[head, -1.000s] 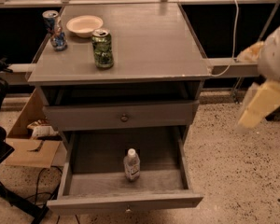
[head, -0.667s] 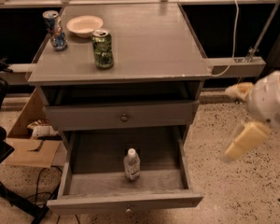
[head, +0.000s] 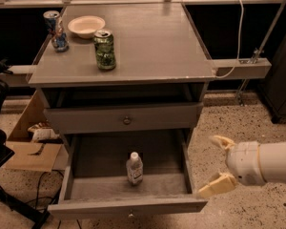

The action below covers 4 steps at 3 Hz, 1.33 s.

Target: Pick blue plastic bottle from middle drawer and place on counter

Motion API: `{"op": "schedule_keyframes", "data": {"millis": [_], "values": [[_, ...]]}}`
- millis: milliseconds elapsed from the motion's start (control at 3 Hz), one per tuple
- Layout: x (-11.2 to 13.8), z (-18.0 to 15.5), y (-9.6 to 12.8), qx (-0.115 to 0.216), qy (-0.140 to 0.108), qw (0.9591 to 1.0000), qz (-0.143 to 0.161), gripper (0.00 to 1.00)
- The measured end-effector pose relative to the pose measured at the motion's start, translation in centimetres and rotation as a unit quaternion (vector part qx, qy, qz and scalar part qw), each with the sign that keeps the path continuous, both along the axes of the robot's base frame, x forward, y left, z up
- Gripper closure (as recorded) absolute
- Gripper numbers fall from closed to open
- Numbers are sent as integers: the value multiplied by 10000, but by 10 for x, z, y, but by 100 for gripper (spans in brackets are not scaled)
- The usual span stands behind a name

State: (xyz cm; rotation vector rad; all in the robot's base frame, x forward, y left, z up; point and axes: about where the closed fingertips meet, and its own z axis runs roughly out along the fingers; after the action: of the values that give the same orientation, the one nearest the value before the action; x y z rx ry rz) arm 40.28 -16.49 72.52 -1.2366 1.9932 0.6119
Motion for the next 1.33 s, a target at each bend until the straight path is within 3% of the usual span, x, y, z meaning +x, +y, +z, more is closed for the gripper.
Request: {"op": "schedule_keyframes", "data": {"millis": [333,667,1000,1333], "values": [[17,-9,-4,59,-164,9994,-304,0],[16,-7,-4,31,-168,9994,-287,0],[27,-39,16,220,-152,9996,-60,0],[46,-96,63,500,-53,9983,296,0]]}}
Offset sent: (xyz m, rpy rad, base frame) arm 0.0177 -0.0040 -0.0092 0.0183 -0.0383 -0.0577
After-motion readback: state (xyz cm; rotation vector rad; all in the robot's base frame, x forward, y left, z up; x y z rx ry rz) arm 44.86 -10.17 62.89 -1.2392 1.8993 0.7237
